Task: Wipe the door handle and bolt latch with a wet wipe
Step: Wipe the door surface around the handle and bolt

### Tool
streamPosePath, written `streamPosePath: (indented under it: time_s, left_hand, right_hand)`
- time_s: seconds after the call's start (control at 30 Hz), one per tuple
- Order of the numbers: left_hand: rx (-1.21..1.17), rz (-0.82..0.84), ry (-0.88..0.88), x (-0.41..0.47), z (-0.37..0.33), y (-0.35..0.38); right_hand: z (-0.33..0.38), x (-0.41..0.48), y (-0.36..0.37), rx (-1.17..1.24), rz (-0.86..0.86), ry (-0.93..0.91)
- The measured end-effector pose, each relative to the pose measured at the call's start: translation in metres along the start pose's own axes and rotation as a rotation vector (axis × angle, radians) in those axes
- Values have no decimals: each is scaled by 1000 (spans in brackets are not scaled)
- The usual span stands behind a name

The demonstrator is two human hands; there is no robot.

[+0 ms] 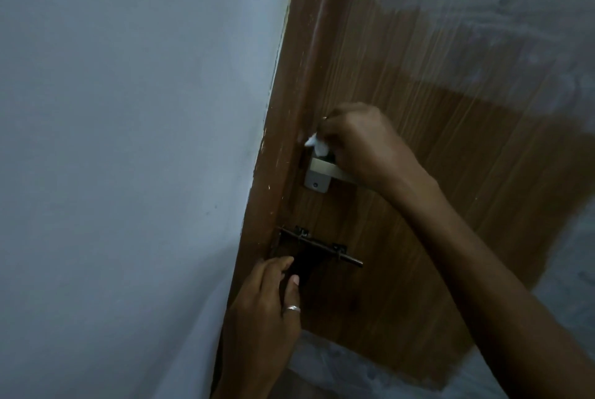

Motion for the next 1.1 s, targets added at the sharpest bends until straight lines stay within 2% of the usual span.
streamPosePath:
  time_s: [0.2, 0.27, 0.37, 0.43, 0.57, 0.7, 0.87, 0.97, 1.1]
  left_hand:
    - [22, 2, 7, 2, 5, -2]
    - [14, 7, 16, 3, 2, -2]
    - [11, 15, 30, 4, -4, 1]
    - [17, 20, 36, 4, -6, 4]
    - [22, 21, 48, 7, -8, 4]
    - [22, 8, 54, 11, -12, 3]
    - [4, 5, 54, 12, -15, 3]
    - [6, -8, 80, 11, -17, 2]
    - [-5, -17, 99, 8, -20, 1]
  right_hand:
    - [4, 7, 7, -134, 113, -159]
    - [1, 7, -2, -118, 93, -170]
    - [-10, 12, -18, -135, -93, -94]
    - [-18, 17, -23, -87, -153, -39]
    - [-15, 22, -18, 42, -77, -16]
    - [-13, 24, -13, -14, -52, 40]
    - [-15, 8, -15, -16, -119, 157]
    - [-20, -6, -22, -19, -102, 262]
    - [-18, -34, -43, 28, -195, 213]
Point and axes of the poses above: each hand's wrist, its own x-axis towards the middle knuckle, its own y-axis out of the palm, z = x × y, the point moved 4 cm from there along x, towards the middle knuckle, and after that the axes turned 14 degrees about x, right-handed, at the moved point
